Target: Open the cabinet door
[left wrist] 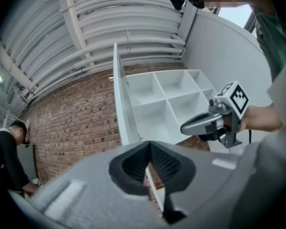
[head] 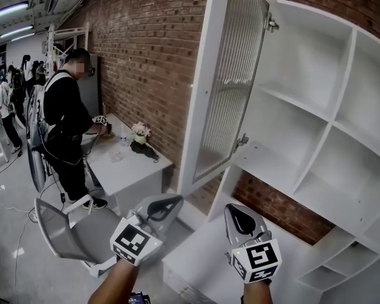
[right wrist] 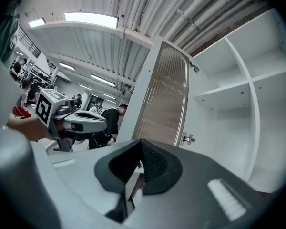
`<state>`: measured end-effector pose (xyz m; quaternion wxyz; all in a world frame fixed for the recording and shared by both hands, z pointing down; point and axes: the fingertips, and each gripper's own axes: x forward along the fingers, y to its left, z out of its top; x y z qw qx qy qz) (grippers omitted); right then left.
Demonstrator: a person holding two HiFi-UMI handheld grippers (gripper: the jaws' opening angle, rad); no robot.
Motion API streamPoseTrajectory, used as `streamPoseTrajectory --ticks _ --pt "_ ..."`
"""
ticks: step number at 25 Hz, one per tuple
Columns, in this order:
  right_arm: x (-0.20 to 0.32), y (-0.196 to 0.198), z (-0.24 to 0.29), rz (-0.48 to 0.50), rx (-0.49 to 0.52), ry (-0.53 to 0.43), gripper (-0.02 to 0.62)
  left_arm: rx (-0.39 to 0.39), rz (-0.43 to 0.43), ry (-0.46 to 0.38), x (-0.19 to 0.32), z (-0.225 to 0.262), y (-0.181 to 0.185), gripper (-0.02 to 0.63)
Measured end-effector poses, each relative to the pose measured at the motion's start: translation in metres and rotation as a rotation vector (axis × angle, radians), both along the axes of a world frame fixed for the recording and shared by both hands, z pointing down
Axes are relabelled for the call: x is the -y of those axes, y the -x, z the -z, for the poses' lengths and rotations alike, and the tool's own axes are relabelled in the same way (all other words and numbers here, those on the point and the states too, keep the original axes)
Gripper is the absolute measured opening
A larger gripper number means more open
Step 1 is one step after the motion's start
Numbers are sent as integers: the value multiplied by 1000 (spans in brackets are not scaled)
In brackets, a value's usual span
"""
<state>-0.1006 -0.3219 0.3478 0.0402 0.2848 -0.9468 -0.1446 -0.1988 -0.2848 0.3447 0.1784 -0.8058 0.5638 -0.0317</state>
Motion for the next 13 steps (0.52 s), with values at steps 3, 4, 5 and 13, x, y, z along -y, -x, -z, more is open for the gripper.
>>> streamPoseTrajectory --ticks 3,4,5,13 --pt "1 -5 -1 10 1 -2 3 4 8 5 0 -2 -4 2" --pt "1 -6 -1 11 1 1 3 4 12 6 -1 -3 -5 2" --pt "1 -7 -1 14 1 3 3 4 17 7 -1 -3 -5 2" --pt "-1 -18 1 34 3 -5 3 6 40 5 -5 -2 -14 2"
